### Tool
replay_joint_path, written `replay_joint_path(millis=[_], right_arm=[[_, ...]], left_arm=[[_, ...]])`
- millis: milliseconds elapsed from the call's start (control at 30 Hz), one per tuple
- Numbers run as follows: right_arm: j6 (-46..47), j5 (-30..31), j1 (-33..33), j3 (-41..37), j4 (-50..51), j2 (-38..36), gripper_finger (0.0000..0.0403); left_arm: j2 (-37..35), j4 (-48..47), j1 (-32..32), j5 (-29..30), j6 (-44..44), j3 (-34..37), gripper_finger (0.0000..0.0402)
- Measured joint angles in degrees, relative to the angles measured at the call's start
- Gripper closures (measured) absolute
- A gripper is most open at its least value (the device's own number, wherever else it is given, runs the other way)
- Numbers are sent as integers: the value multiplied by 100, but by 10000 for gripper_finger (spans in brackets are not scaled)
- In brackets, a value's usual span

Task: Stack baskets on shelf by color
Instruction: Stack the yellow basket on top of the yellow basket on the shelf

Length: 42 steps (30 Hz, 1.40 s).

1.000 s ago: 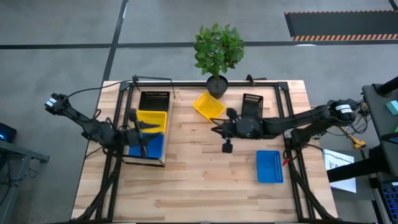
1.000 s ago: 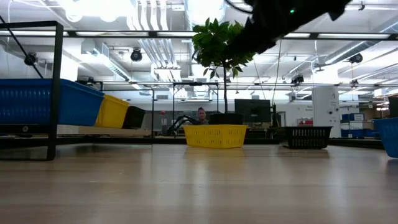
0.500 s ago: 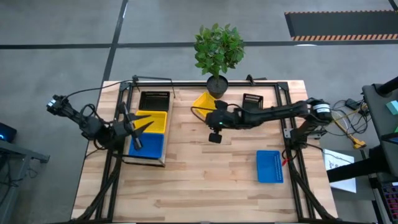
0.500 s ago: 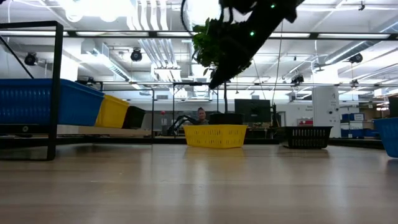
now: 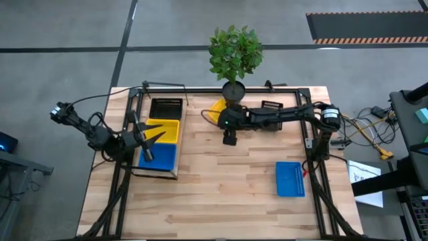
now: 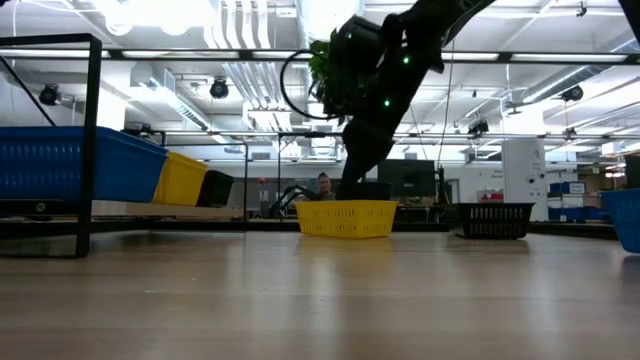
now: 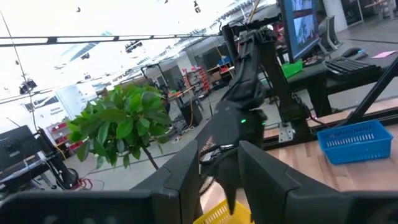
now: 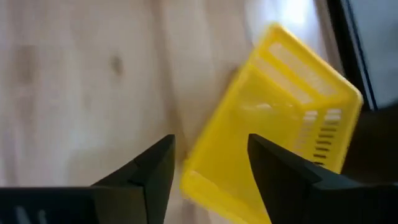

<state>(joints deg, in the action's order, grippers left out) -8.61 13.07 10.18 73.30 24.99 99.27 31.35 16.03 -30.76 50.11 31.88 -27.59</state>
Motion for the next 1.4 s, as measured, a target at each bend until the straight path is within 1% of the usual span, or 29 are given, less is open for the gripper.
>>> replay_joint_path(millis=[67,200,233,367,467,600,800,1000,1100,1233,1333,1400], right_arm=[[170,-103,109,-8,2,26,207],[424,-794,222,-22,5,74,207],[460,-875,224,-24,7,74,207],[607,-814,224,-24,-16,74,206],[661,-568,224,-38,-17,74,206],[672,-539,224,-150,-163,74,206],[859,-546,224,-501,-789,74,207],[1190,-550,224,-996,-1650,74,211],[1345,-550,224,-1236,-1996,74,222],[1507,-548,224,-1482,-2413,74,248],[1505,-548,222,-1602,-2555,74,280],[1507,-549,217,-1609,-2574,74,308]], left_arm=[[-2,0,0,-1,0,0,304],[-12,-1,0,-1,3,0,304],[-25,0,0,-1,4,0,304],[-23,-9,0,-3,5,0,304],[-11,-4,0,-3,7,0,304],[-17,-2,0,-3,7,0,304],[-15,-4,0,-3,9,0,304],[-15,-2,0,-3,9,0,304],[-15,-4,0,-3,9,0,304],[-15,-4,0,-3,9,0,304],[-15,-2,0,-3,9,0,304],[-15,-4,0,-3,9,0,304]])
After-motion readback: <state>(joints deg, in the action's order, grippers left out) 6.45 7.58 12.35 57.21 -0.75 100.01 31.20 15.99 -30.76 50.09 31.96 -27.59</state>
